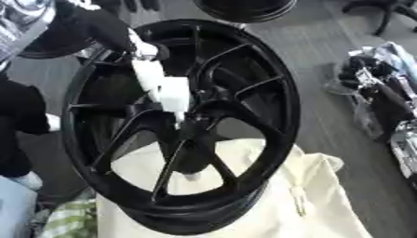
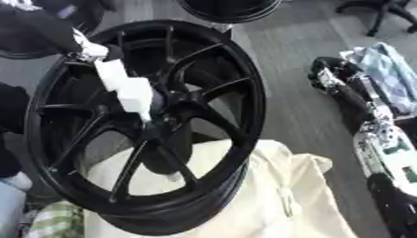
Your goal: Pull the pin out of the wheel hub.
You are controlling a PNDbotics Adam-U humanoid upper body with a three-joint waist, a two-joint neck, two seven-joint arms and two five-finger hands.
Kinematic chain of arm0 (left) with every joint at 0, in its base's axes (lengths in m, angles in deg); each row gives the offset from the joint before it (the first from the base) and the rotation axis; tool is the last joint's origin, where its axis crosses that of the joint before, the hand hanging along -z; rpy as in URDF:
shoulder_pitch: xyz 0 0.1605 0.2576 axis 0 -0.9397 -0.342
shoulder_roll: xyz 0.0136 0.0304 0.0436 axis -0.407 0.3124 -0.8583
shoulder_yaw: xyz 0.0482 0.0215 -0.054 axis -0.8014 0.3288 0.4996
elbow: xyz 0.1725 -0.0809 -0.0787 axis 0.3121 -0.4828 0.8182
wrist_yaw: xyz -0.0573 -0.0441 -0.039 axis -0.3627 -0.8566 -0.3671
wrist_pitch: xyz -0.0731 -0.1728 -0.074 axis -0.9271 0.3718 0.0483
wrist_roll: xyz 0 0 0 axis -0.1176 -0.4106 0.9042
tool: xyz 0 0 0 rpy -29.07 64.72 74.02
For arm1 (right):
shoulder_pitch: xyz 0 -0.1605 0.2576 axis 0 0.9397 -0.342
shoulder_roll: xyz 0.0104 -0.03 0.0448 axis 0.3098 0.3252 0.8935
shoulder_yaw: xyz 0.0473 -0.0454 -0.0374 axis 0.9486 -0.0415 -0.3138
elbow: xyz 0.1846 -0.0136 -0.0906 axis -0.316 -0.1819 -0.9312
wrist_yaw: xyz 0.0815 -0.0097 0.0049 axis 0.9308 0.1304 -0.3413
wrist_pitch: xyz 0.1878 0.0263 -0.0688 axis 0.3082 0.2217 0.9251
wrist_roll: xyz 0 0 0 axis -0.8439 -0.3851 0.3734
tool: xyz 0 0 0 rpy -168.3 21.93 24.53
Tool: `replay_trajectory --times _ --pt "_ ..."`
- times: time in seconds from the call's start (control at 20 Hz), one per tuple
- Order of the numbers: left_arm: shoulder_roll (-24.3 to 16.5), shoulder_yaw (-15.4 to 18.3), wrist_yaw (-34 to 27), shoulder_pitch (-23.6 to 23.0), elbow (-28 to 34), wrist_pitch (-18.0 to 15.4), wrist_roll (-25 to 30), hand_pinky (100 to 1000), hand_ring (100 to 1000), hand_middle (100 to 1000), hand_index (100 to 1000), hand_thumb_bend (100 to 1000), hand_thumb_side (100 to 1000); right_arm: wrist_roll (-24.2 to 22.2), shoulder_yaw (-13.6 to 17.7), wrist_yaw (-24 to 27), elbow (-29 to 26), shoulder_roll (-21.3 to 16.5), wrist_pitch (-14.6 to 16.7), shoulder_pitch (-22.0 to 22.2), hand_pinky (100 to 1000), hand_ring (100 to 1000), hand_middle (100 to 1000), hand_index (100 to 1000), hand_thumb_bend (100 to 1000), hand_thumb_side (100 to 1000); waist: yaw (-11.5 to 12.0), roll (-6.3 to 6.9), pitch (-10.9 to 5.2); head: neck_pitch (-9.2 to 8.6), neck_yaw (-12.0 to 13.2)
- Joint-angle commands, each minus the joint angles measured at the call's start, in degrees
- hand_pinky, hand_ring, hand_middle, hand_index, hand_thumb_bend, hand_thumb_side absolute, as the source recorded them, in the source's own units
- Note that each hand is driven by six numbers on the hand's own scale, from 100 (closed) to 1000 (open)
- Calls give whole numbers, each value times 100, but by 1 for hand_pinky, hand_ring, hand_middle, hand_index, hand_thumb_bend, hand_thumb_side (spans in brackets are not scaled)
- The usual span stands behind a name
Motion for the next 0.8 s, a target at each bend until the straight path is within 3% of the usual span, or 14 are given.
replay_trajectory --times 0.05,0.8 --pt "-121 23 27 68 121 285 199 893 831 809 852 439 443 4 27 -28 -40 -74 -6 -21 805 718 633 736 258 387 4 -23 -125 -13 8" --pt "-227 -26 40 -218 54 391 333 884 824 791 823 413 437 -2 20 -55 -51 -46 -20 -10 806 717 630 735 257 391 -5 -7 -66 -13 -7"
